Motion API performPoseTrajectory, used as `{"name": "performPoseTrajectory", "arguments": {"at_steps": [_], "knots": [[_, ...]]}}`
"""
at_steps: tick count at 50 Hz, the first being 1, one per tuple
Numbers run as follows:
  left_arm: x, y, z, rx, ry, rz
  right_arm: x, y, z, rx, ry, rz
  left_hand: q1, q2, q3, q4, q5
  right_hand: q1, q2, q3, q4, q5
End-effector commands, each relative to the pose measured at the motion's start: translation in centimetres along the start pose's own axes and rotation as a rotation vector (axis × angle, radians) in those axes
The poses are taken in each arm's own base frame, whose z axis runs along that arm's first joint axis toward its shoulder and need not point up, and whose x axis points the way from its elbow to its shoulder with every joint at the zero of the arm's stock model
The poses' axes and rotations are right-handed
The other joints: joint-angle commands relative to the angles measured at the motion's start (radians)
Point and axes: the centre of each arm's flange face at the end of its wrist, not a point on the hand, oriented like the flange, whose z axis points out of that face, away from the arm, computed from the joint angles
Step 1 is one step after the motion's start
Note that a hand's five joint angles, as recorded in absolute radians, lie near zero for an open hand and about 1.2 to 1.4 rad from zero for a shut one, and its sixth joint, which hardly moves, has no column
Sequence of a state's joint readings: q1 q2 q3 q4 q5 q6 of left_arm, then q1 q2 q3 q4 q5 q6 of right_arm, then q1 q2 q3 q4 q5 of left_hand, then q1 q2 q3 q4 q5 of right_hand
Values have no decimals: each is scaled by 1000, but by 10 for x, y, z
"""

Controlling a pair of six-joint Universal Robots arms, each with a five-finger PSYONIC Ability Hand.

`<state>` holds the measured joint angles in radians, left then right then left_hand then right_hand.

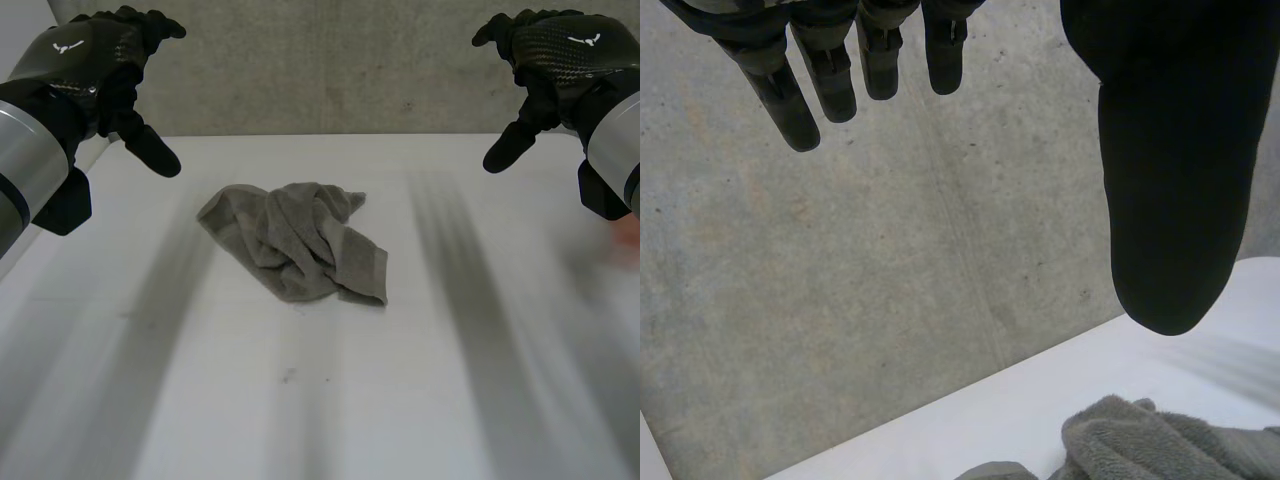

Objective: Fold the towel.

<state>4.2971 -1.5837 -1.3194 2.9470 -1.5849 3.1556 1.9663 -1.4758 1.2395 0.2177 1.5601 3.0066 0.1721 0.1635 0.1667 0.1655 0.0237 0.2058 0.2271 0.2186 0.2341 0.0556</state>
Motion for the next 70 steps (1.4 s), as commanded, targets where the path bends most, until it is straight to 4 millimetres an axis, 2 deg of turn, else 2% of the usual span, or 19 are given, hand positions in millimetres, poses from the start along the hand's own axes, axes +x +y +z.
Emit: {"name": "performPoseTrajectory", "arguments": {"at_steps": [1, 14, 19, 27, 35, 41, 43, 44, 45, 46, 47, 49, 54, 58, 63, 64, 65, 67, 70], "knots": [[0, 7, 3, -19, 1, 2, 1, -1, 1, 7, -4, 0, 2, 11, 8, 9, -24, -31, -53, -44, -60, -56], [2, 50, 36, -84, 8, 7, -6, 5, 4, -5, -80, 5, 30, 38, 35, 36, 4, -31, -53, -44, -60, -56], [8, 85, 59, -127, 52, 6, -16, 37, 17, -104, -116, 45, 33, 41, 38, 39, 6, -31, -53, -44, -60, -56], [28, 159, 109, -196, 241, 61, -45, 128, 51, -336, -137, 379, 50, 59, 56, 57, 24, -31, -53, -44, -60, -56], [38, 216, 130, -256, 310, 171, -80, 188, 69, -390, -184, 419, 65, 73, 70, 71, 39, -31, -53, -44, -60, -56], [45, 233, 128, -281, 326, 215, -96, 216, 76, -427, -201, 425, 300, 308, 305, 306, 274, 47, 25, 34, 18, 22], [47, 234, 123, -303, 295, 221, -102, 229, 82, -440, -200, 436, 566, 574, 571, 572, 539, 499, 477, 486, 471, 474], [47, 234, 123, -303, 295, 221, -102, 229, 82, -440, -200, 436, 567, 576, 572, 573, 541, 502, 480, 489, 473, 477], [49, 233, 117, -317, 278, 223, -102, 230, 83, -441, -194, 449, 683, 692, 689, 690, 657, 842, 820, 829, 813, 817], [49, 233, 117, -317, 278, 223, -102, 230, 83, -441, -194, 449, 684, 693, 690, 691, 658, 845, 824, 832, 817, 821], [54, 227, 109, -323, 267, 226, -102, 229, 83, -440, -191, 466, 789, 798, 794, 796, 763, 1187, 1166, 1174, 1159, 1163], [60, 218, 98, -327, 266, 222, -99, 224, 82, -435, -184, 479, 866, 875, 872, 873, 840, 1190, 1169, 1178, 1162, 1166], [81, 197, 52, -358, 295, 160, -75, 168, 81, -285, -170, 433, 878, 887, 883, 885, 852, 1190, 1169, 1178, 1162, 1166], [110, 179, -4, -385, 371, 48, -57, 152, 80, -237, -158, 303, 858, 866, 863, 864, 832, 1190, 1169, 1178, 1162, 1166], [134, 169, -53, -413, 457, -48, -53, 151, 60, -285, -204, 48, 673, 681, 678, 679, 646, 1190, 1169, 1178, 1162, 1166], [141, 165, -65, -416, 488, -62, -52, 155, 53, -318, -222, -21, 481, 489, 486, 487, 455, 1190, 1169, 1178, 1162, 1166], [141, 165, -65, -416, 488, -62, -52, 155, 53, -318, -222, -22, 479, 487, 484, 485, 453, 1190, 1169, 1178, 1162, 1166], [146, 161, -77, -416, 512, -68, -52, 163, 41, -368, -247, -132, 61, 70, 66, 68, 35, 1190, 1169, 1178, 1162, 1166], [142, 159, -75, -408, 487, -67, -52, 172, 32, -400, -270, -208, 12, 21, 17, 19, -14, 1190, 1169, 1178, 1162, 1166]]}}
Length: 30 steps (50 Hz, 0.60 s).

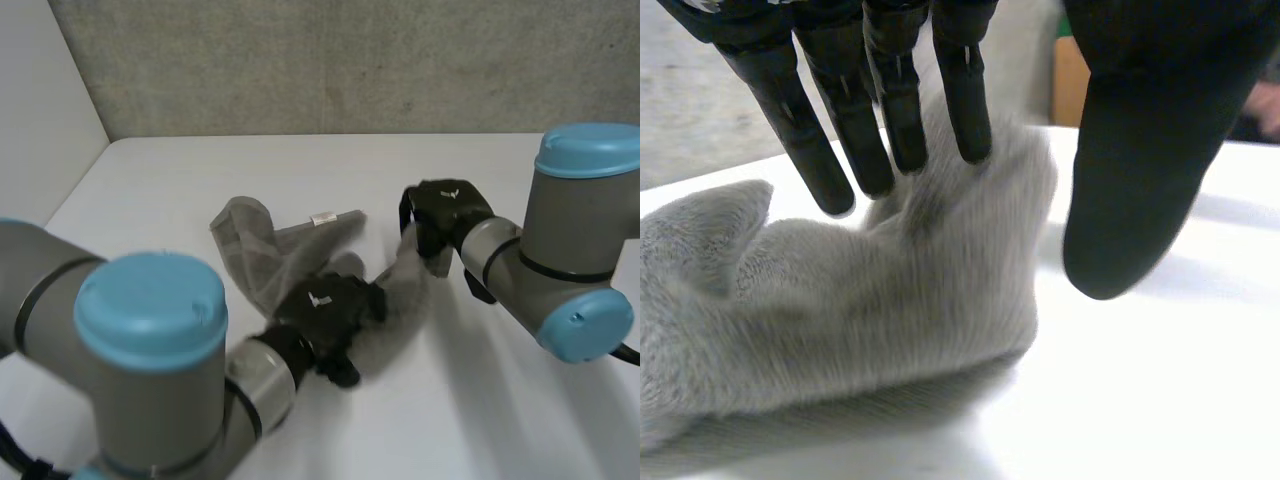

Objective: Fold the towel.

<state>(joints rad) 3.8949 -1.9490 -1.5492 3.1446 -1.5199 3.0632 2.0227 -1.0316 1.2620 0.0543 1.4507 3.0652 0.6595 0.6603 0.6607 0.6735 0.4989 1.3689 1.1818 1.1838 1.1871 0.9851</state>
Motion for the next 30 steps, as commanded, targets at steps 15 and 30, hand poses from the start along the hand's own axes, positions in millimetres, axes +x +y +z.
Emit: {"name": "performPoseTrajectory", "arguments": {"at_steps": [15, 30], "knots": [[-67, -30, 40, 112, -224, 124, -3, 74, -60, -261, -82, -552, -428, -429, -430, -442, -442, 27, 214, 212, 209, 237], [-64, 8, 89, -8, 73, 329, 1, 96, -83, -301, -68, -544, -420, -420, -421, -434, -433, 27, 214, 212, 209, 237]]}}
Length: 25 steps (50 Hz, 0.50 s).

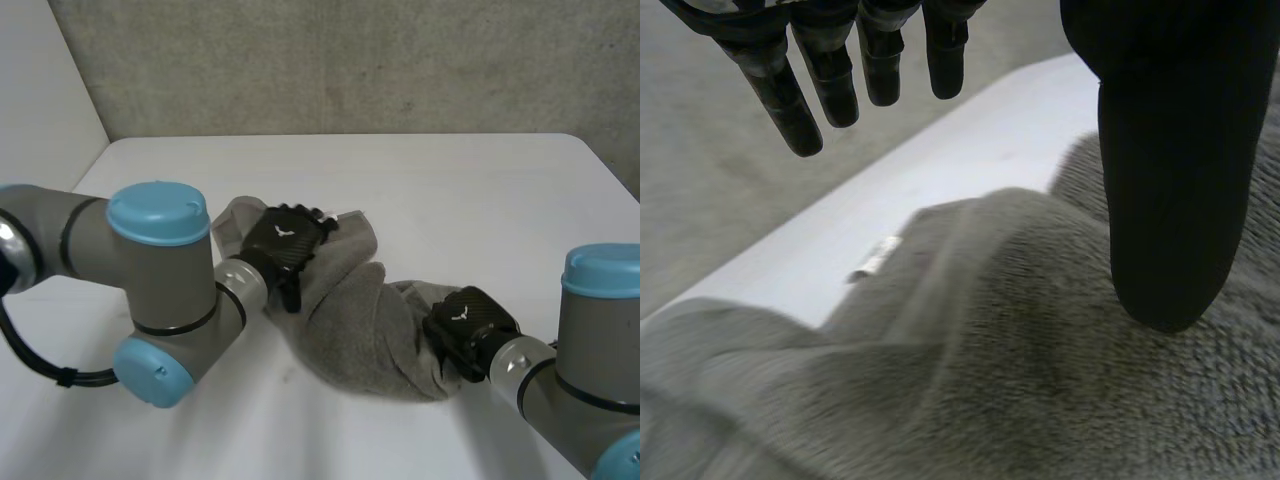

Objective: Fold the towel.

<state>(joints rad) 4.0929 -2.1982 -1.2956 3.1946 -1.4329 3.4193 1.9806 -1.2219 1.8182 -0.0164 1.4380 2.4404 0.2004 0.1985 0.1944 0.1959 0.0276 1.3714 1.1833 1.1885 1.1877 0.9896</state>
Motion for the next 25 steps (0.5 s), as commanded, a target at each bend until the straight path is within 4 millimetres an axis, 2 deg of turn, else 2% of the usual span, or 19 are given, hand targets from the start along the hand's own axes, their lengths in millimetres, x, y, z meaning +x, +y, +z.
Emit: {"name": "performPoseTrajectory", "arguments": {"at_steps": [1, 5, 7, 8, 10, 11, 12, 13, 15, 16, 18, 19, 21, 22, 24, 25], "knots": [[21, 18, 9, -50, 203, 38, 4, 8, -1, -20, 15, 27, 40, 41, 46, 44, 38, 25, 213, 208, 209, 232], [22, 23, 15, -78, 212, 74, 10, 3, 2, 0, 35, 26, 139, 141, 145, 144, 138, 25, 213, 208, 209, 232], [19, 25, 21, -93, 201, 113, 19, -6, 6, 39, 70, 19, 475, 477, 481, 480, 473, 25, 213, 208, 209, 232], [19, 25, 21, -93, 201, 113, 19, -6, 6, 39, 70, 19, 477, 479, 483, 481, 475, 25, 213, 208, 209, 232], [14, 23, 30, -97, 170, 139, 31, -20, 10, 87, 109, 8, 991, 993, 997, 996, 989, 25, 213, 208, 209, 232], [14, 23, 30, -97, 170, 139, 31, -20, 10, 87, 110, 8, 994, 996, 1000, 998, 992, 25, 213, 208, 209, 232], [10, 18, 34, -83, 142, 148, 38, -28, 13, 117, 133, 6, 1183, 1185, 1189, 1187, 1181, 25, 213, 208, 209, 232], [10, 18, 34, -83, 142, 148, 38, -28, 13, 117, 133, 6, 1185, 1186, 1191, 1189, 1183, 25, 213, 208, 209, 232], [-3, -2, 41, -31, 55, 164, 53, -49, 21, 193, 189, -7, 1196, 1198, 1202, 1200, 1194, 25, 213, 208, 209, 232], [-3, -2, 41, -31, 55, 164, 53, -49, 21, 194, 190, -7, 1196, 1198, 1202, 1200, 1194, 25, 213, 208, 209, 232], [-20, -32, 45, 44, -59, 177, 77, -74, 31, 307, 291, -10, 1196, 1198, 1202, 1200, 1194, 25, 213, 208, 209, 232], [-20, -33, 45, 45, -59, 177, 77, -75, 31, 308, 291, -9, 1196, 1198, 1202, 1200, 1194, 25, 213, 208, 209, 232], [-42, -77, 44, 163, -204, 176, 109, -106, 33, 463, 443, 26, 1196, 1198, 1202, 1200, 1194, 25, 213, 208, 209, 232], [-42, -77, 44, 164, -205, 176, 109, -107, 32, 464, 444, 26, 1196, 1198, 1202, 1200, 1194, 25, 213, 208, 209, 232], [-62, -120, 33, 295, -357, 151, 139, -134, 26, 648, 605, 98, 1196, 1198, 1202, 1200, 1194, 25, 213, 208, 209, 232], [-63, -121, 33, 295, -358, 151, 139, -134, 26, 649, 605, 99, 1196, 1198, 1202, 1200, 1194, 25, 213, 208, 209, 232]]}}
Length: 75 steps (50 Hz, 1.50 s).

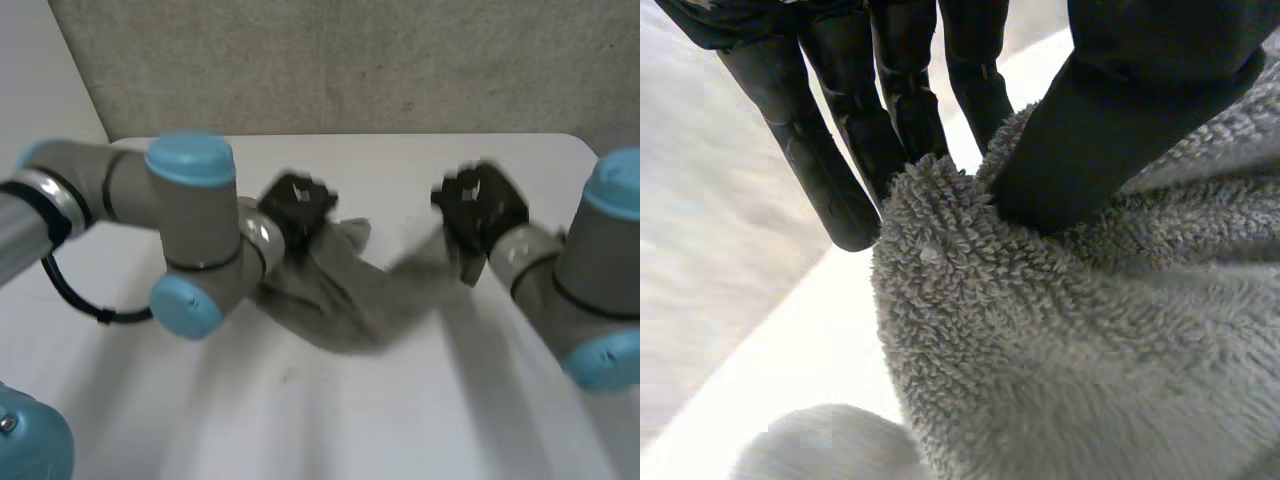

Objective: Fold the towel.

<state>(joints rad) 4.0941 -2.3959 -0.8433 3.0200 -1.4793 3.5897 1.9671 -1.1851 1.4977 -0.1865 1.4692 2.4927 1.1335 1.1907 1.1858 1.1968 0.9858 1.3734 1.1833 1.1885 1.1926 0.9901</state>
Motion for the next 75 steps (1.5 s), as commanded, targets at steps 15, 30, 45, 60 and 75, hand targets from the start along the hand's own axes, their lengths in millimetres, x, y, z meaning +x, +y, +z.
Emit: {"name": "performPoseTrajectory", "arguments": {"at_steps": [15, 30, 45, 60, 75], "knots": [[-16, -20, -104, -58, -278, -391, 18, -23, 16, 114, 71, 158, 263, 206, 211, 199, 236, 23, 213, 208, 204, 232], [78, 33, -165, -283, 38, -376, -19, 26, -9, -173, -135, 73, -832, -889, -884, -895, -859, 23, 213, 208, 204, 232], [-12, 6, -121, -126, -199, -426, -32, 40, -24, -229, -182, 82, -885, -942, -937, -948, -912, 23, 213, 208, 204, 232], [-11, 75, -82, -308, -35, -165, -35, 48, -31, -255, -192, 85, -847, -904, -899, -910, -873, 23, 213, 208, 204, 232], [-32, 67, -53, -206, -146, -63, -32, 38, -7, -152, -157, 82, 263, 206, 211, 199, 236, 23, 213, 208, 204, 232]]}}
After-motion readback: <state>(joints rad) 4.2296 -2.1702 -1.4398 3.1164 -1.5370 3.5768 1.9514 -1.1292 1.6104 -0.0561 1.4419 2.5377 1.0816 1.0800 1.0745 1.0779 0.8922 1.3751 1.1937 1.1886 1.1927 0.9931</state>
